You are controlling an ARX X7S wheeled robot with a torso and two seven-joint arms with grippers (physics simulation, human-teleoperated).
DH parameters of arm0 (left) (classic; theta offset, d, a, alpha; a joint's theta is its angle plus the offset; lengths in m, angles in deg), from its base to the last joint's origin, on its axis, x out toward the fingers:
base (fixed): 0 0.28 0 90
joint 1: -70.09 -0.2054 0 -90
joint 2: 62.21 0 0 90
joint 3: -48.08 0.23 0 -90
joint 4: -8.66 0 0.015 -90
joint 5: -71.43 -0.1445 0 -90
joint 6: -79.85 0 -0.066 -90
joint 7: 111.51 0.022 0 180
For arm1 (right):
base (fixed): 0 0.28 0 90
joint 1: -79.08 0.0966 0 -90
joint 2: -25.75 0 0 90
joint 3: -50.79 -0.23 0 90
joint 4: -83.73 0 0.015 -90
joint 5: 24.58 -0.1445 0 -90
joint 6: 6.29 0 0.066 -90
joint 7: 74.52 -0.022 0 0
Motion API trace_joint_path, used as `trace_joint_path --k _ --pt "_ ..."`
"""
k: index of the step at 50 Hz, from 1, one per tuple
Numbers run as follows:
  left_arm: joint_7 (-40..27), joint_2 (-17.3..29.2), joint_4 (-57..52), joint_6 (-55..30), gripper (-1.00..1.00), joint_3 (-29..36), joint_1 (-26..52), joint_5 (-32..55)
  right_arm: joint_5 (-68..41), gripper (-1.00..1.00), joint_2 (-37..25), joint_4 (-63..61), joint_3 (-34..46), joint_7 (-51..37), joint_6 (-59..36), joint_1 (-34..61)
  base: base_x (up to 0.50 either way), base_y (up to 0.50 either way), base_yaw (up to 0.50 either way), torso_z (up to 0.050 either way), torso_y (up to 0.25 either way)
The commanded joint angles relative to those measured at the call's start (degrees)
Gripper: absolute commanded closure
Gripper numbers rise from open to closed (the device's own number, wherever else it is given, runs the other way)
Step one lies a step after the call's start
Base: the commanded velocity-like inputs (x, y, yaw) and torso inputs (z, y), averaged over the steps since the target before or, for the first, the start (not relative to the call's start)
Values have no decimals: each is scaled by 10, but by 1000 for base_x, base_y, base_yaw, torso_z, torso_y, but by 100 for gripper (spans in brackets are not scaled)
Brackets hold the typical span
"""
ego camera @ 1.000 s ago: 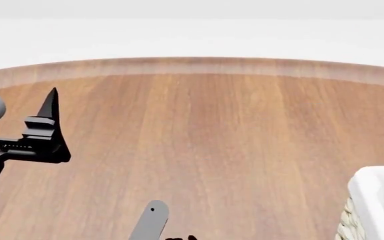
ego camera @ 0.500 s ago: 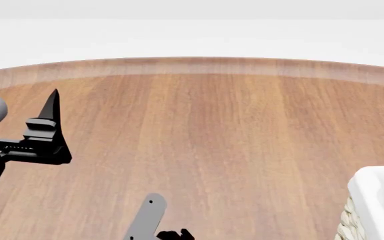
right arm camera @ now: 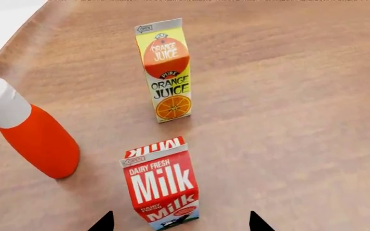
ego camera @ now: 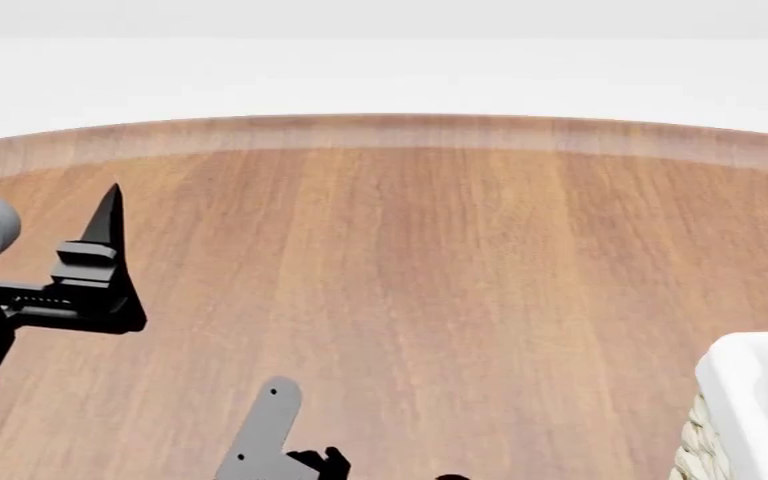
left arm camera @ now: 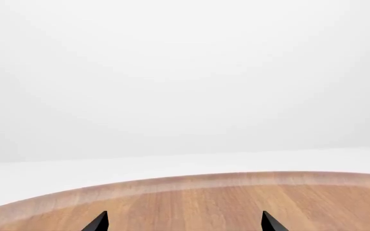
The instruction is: Pick the milk and place it in the basket.
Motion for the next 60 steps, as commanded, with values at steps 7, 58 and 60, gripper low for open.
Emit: trace_joint_path --k 7,58,60 --pt "-4 3 5 7 -100 5 -3 3 20 -100 35 75 30 46 62 5 0 0 0 0 0" --pt "-11 11 18 25 -100 9 -9 18 62 -100 127 323 91 170 219 8 0 0 0 0 0" --pt "-11 12 20 28 -100 10 -11 18 63 -100 130 336 90 174 228 7 0 0 0 0 0"
